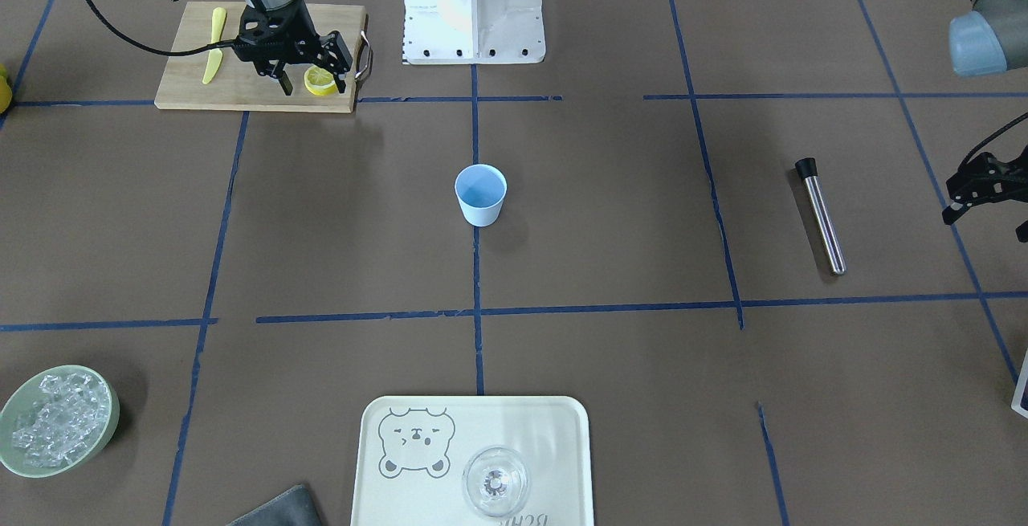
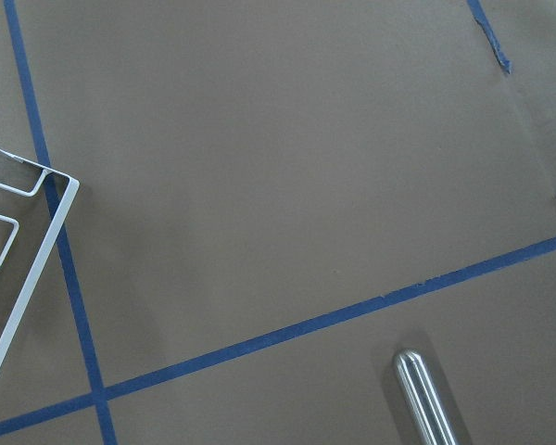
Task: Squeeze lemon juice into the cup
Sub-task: 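Move the right gripper down over the lemon slice on the wooden board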
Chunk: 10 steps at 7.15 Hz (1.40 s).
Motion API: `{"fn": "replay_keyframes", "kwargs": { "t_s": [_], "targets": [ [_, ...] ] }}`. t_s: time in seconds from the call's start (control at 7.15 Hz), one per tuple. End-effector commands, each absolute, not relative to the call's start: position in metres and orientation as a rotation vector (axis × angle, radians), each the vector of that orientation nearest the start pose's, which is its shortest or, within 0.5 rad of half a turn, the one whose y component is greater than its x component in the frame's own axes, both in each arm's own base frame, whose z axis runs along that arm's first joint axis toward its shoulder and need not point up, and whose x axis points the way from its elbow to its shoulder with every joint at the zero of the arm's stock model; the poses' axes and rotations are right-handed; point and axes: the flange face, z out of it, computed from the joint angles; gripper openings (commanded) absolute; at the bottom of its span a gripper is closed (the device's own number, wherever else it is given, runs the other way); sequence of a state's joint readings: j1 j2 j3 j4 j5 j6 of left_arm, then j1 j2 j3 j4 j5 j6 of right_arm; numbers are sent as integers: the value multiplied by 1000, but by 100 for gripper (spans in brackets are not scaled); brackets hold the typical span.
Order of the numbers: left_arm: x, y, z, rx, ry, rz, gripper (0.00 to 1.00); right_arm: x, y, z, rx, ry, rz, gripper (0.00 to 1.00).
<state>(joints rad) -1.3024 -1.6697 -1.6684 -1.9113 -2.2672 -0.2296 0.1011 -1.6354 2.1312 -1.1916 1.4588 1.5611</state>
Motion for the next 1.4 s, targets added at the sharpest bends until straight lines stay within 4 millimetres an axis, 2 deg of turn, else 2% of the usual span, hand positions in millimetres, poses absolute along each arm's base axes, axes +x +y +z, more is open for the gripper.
{"fn": "replay_keyframes", "kwargs": {
  "t_s": [0.0,0.7,1.12,1.26],
  "targets": [
    [80,-551,522,334,786,224,100,-443,-185,387,150,-869,124,100],
    [80,-551,521,338,789,230,100,-450,-165,389,130,-860,81,100],
    [80,-551,521,338,789,229,100,-450,-164,387,128,-863,79,100],
    [80,-551,521,337,790,227,100,-450,-165,388,129,-861,80,96]
  ]
}}
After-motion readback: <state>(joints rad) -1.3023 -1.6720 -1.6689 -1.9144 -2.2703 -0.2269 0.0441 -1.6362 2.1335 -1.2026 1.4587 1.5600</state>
